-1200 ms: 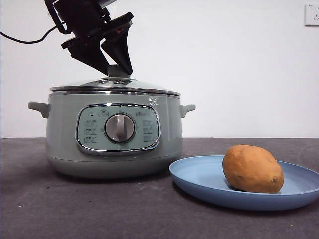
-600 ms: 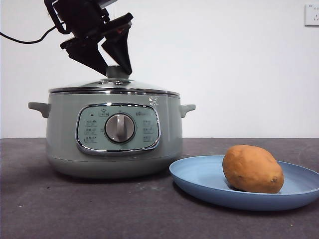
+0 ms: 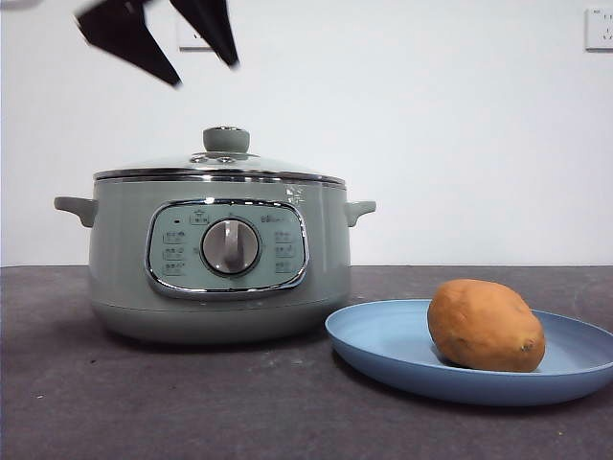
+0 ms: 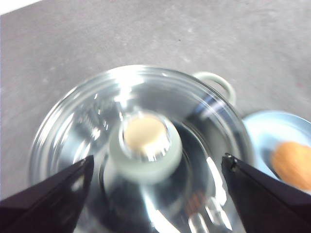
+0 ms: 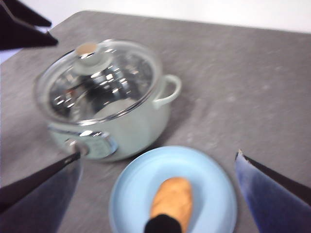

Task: Take the potato out from the steamer,put the potato on the plate,close the lid

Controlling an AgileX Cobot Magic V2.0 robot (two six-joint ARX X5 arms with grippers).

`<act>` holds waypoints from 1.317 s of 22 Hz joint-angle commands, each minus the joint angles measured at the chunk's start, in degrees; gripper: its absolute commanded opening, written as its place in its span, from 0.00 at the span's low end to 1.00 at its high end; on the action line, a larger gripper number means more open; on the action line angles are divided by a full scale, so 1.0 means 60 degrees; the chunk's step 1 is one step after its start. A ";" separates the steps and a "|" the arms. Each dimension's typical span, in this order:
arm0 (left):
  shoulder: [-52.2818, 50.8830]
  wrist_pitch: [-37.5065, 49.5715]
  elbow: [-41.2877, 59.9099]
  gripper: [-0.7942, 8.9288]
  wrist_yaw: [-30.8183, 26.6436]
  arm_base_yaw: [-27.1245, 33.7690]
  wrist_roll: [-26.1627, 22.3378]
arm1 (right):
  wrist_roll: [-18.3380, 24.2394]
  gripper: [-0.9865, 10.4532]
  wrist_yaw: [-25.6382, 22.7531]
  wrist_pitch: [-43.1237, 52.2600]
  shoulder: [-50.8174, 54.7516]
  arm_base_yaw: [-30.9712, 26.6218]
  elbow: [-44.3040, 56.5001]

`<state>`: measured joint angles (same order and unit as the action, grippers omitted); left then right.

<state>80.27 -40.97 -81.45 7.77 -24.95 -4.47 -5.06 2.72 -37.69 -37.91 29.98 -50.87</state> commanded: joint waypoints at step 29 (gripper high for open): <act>-0.3002 -0.3967 -0.0058 0.08 0.1242 -0.0040 0.0055 | -0.0401 0.09 0.2769 -0.1829 -0.0430 0.0015 -0.0015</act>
<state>62.26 -65.12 -81.69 15.20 -24.99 -4.29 -7.11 19.44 -48.86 -40.49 29.98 -50.87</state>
